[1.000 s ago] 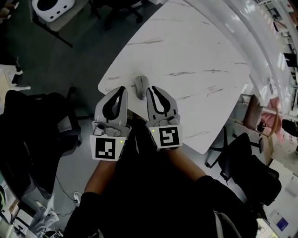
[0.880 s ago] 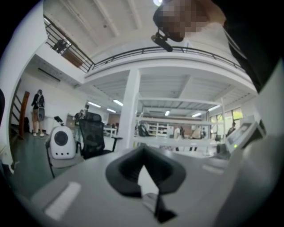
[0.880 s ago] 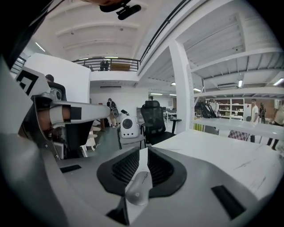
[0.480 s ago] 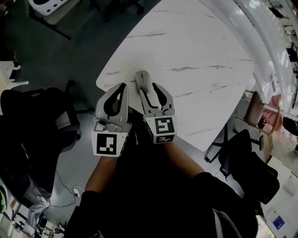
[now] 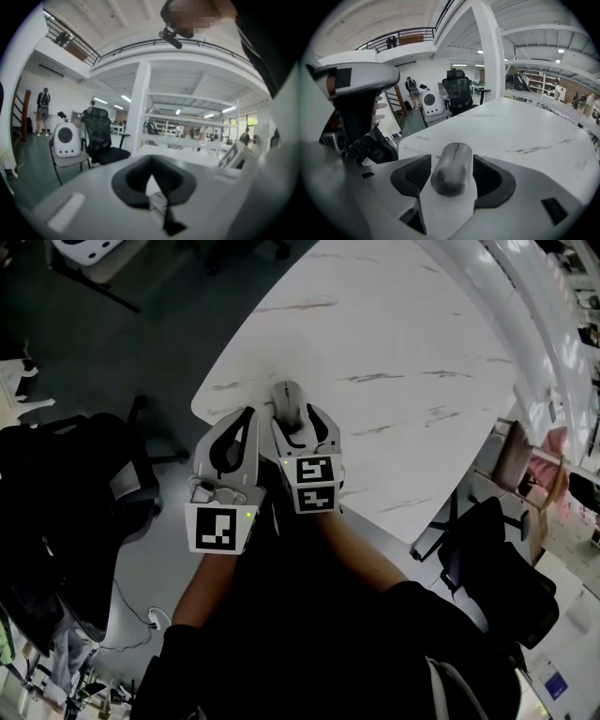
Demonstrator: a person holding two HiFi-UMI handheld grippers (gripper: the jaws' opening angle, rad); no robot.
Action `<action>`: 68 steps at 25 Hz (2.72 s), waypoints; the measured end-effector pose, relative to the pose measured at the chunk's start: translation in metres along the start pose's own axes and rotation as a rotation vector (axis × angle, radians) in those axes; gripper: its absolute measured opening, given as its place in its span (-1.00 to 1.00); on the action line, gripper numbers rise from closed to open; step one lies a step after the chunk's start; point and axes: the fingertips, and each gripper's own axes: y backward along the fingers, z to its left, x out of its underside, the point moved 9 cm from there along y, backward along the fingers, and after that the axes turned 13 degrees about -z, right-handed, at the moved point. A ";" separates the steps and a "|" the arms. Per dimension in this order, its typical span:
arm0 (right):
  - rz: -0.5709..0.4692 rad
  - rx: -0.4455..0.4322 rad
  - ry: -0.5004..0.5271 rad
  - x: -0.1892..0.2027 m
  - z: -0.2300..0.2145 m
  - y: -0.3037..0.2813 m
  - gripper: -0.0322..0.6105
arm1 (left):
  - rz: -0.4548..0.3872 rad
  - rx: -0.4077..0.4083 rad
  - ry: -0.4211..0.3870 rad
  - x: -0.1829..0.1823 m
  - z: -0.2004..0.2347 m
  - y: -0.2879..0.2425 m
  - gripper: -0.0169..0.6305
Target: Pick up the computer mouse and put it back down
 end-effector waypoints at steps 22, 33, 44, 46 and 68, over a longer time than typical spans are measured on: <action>0.191 0.117 -0.043 0.005 0.003 -0.039 -0.10 | -0.018 -0.003 0.079 0.005 0.031 -0.005 -0.92; 0.204 0.106 -0.049 0.004 0.001 -0.036 -0.10 | -0.030 0.010 0.104 0.003 0.030 0.000 -0.92; 0.090 0.103 -0.058 -0.018 0.000 -0.010 -0.10 | -0.015 0.035 0.064 0.001 0.021 0.002 -0.92; 0.047 0.110 -0.057 -0.028 -0.001 -0.001 -0.10 | -0.016 0.040 0.057 0.000 0.019 0.002 -0.92; -0.513 0.213 0.062 -0.150 -0.010 0.119 -0.10 | -0.145 0.044 -0.083 -0.082 -0.006 0.004 -0.92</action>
